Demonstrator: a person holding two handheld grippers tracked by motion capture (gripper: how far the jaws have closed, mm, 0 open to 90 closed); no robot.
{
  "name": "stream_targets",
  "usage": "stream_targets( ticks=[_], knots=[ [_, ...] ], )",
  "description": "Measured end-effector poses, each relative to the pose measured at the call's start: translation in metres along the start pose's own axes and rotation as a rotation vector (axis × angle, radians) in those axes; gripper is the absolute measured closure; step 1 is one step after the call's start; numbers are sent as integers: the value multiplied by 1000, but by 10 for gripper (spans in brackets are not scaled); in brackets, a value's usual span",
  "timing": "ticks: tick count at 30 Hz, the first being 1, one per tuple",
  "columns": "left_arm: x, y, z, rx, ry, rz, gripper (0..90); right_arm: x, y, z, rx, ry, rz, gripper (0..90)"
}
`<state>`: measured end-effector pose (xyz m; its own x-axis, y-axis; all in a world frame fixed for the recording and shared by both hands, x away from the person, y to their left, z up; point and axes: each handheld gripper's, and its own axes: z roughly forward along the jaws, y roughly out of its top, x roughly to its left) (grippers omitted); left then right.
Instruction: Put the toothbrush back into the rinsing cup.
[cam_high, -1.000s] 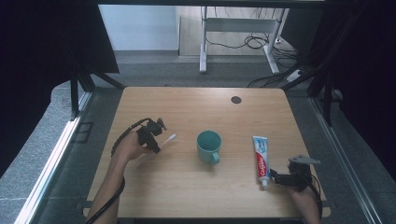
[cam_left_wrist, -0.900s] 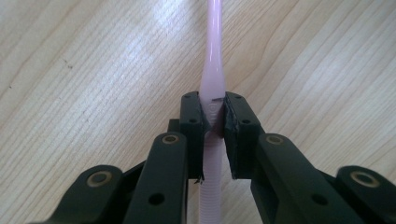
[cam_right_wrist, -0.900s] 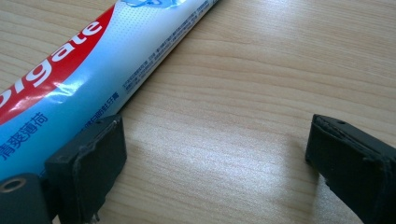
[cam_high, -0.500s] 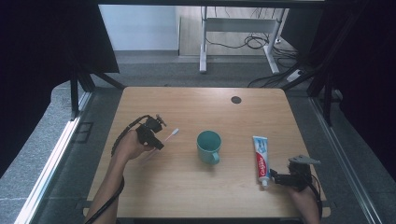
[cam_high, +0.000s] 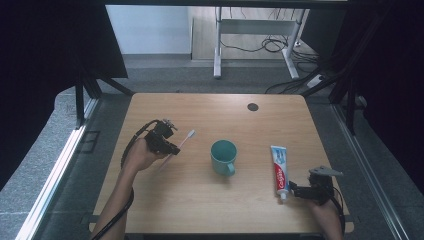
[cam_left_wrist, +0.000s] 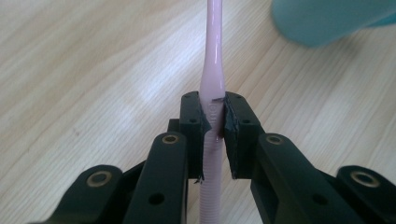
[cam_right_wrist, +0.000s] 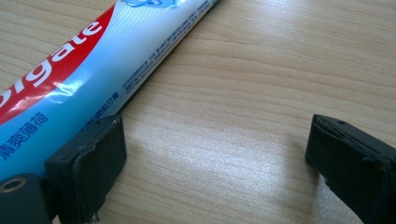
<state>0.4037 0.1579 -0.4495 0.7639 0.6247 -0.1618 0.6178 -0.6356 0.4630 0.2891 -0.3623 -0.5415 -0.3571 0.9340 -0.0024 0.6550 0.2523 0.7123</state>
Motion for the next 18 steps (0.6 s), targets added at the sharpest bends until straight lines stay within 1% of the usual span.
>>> stream_targets(
  ticks=[4,6,8,12,13,14,15,17,18],
  knots=[
    [-4,2,-3,-52,-7,7,789,0,0,0,0,0,1,47],
    [-5,3,-4,-61,-8,9,789,0,0,0,0,0,0,47],
    [-8,4,-6,-100,-8,16,789,0,0,0,0,0,0,47],
    [-11,5,-7,-129,-9,23,789,0,0,0,0,0,1,47],
    [-11,5,-7,-129,-9,23,789,0,0,0,0,0,1,47],
    [-13,6,-8,-148,-9,26,789,0,0,0,0,0,0,47],
    [-13,6,-8,-148,-9,26,789,0,0,0,0,0,0,47],
    [-16,8,-9,-177,-10,37,789,0,0,0,0,0,0,47],
    [-16,8,-9,-177,-10,37,789,0,0,0,0,0,0,47]
  ],
)
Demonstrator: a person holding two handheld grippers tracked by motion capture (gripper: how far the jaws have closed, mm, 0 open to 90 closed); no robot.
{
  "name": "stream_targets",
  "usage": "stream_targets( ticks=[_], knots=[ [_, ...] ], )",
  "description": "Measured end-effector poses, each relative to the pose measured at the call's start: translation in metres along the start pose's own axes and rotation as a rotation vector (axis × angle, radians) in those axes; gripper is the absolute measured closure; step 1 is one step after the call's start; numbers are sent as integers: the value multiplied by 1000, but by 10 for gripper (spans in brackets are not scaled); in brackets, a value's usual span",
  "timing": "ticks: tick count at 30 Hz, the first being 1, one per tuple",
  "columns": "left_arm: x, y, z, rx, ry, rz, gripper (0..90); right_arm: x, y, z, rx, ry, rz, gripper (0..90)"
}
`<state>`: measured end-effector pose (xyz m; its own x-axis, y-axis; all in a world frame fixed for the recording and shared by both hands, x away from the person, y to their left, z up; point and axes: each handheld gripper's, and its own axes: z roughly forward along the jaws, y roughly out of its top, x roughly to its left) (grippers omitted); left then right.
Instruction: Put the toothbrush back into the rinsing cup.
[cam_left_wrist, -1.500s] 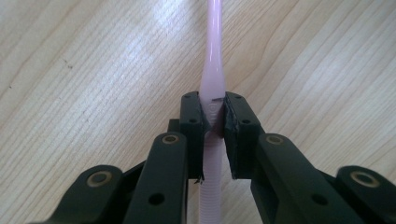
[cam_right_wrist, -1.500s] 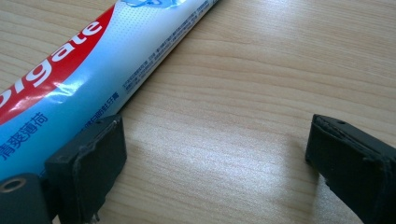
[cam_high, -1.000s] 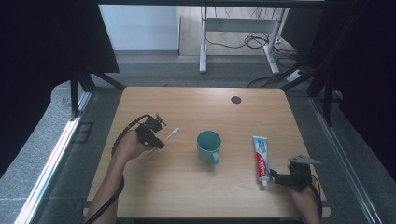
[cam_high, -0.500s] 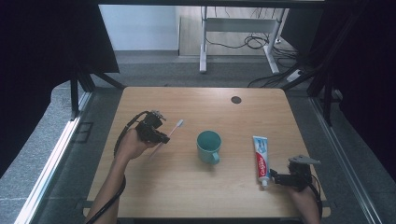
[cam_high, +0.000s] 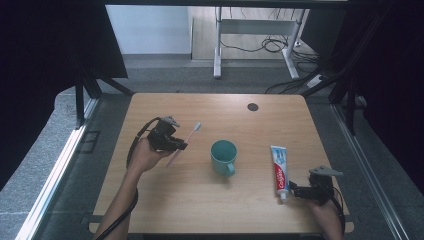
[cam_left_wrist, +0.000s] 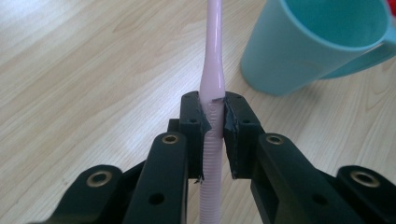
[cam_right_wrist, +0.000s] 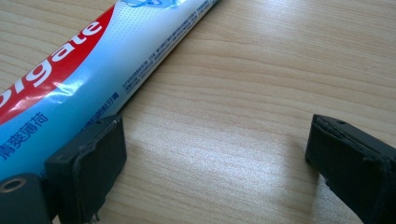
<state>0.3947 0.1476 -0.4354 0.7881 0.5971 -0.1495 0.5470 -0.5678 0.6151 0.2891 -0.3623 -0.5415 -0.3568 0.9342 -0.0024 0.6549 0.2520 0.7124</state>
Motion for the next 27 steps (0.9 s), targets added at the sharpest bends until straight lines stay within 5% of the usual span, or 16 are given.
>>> stream_targets(
  ticks=[11,27],
  knots=[
    [-13,10,-2,-101,-13,51,789,0,0,0,0,0,0,46],
    [-29,26,1,-207,-36,62,789,0,0,0,1,0,1,46]
  ],
)
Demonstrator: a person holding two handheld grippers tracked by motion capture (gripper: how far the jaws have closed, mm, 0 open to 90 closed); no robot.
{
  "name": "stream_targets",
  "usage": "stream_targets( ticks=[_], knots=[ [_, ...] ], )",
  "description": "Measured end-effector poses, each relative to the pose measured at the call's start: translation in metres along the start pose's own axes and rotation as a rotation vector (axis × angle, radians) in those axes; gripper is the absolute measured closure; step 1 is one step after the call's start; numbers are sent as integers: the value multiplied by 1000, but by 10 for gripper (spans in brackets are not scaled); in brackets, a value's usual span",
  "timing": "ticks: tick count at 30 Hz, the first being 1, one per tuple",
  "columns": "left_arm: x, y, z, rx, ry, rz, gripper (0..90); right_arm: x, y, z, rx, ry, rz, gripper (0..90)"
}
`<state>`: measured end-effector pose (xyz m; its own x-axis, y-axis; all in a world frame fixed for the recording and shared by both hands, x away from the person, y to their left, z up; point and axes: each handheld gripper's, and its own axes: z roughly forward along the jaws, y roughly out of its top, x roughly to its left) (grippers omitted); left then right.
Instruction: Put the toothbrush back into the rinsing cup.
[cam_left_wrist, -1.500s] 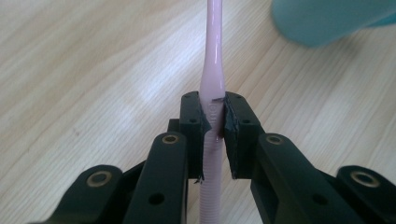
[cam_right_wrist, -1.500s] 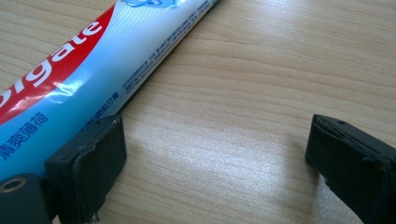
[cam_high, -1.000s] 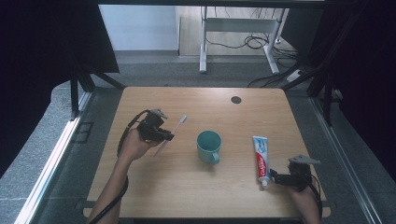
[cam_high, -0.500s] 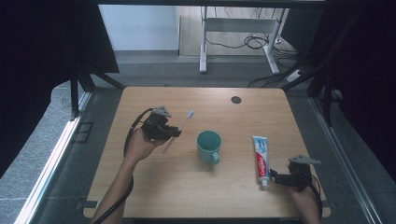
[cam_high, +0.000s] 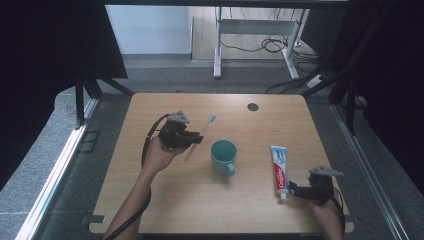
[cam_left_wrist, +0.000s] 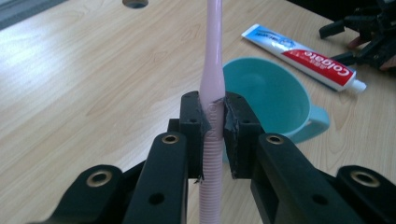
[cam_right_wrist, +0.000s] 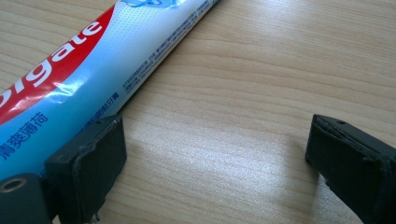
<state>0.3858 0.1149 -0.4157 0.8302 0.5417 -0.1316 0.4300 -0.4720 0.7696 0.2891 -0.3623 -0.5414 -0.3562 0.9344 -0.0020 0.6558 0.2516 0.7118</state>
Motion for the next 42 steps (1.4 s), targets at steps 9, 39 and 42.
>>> stream_targets(
  ticks=[9,39,42],
  knots=[
    [-9,12,5,-37,-4,4,789,0,0,0,-1,0,2,47],
    [-29,44,17,-102,-14,32,790,0,0,0,0,1,4,47],
    [-31,46,19,-105,-15,37,789,0,0,0,0,1,4,47]
  ],
)
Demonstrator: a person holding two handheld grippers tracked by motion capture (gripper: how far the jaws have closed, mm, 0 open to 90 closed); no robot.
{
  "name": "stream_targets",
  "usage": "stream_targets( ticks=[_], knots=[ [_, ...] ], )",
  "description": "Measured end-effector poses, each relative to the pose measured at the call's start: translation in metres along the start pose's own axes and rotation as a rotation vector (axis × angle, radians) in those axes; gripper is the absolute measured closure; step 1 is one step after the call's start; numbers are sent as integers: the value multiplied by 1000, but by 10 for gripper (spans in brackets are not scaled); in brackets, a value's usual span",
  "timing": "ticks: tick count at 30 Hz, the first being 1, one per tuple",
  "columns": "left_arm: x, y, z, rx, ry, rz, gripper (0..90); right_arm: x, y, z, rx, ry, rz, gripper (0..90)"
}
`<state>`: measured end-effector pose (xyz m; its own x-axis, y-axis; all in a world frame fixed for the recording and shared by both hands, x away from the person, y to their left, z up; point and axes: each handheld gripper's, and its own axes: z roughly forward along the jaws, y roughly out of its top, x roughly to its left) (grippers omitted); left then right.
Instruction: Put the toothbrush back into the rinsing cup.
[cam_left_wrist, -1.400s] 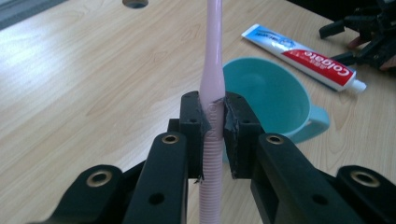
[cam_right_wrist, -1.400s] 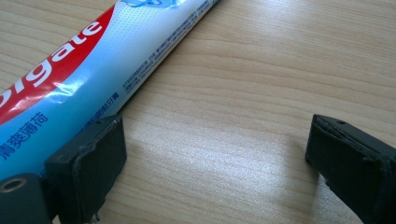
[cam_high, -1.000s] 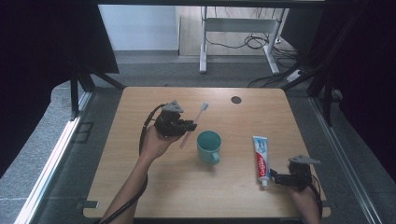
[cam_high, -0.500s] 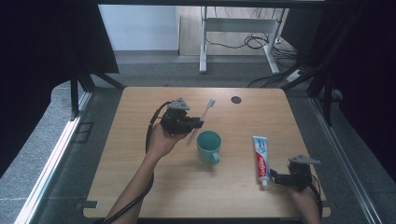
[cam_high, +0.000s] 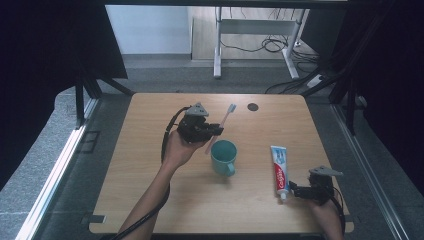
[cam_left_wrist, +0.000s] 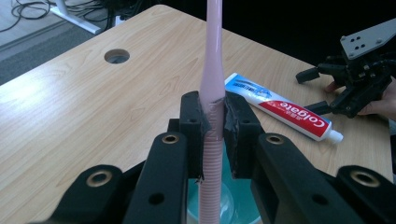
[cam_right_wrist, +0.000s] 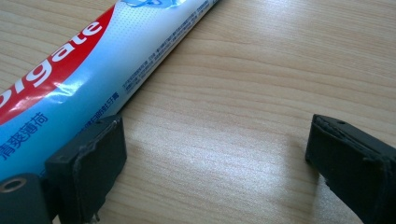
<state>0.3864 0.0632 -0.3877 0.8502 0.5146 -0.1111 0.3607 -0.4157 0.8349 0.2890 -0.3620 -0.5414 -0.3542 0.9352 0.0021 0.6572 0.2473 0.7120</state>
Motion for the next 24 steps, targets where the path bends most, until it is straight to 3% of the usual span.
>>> stream_targets(
  ticks=[14,24],
  knots=[
    [-8,9,14,-25,-5,6,790,0,0,0,-1,2,-2,47],
    [-10,5,26,-26,-3,7,790,0,0,0,-1,3,-3,47]
  ],
)
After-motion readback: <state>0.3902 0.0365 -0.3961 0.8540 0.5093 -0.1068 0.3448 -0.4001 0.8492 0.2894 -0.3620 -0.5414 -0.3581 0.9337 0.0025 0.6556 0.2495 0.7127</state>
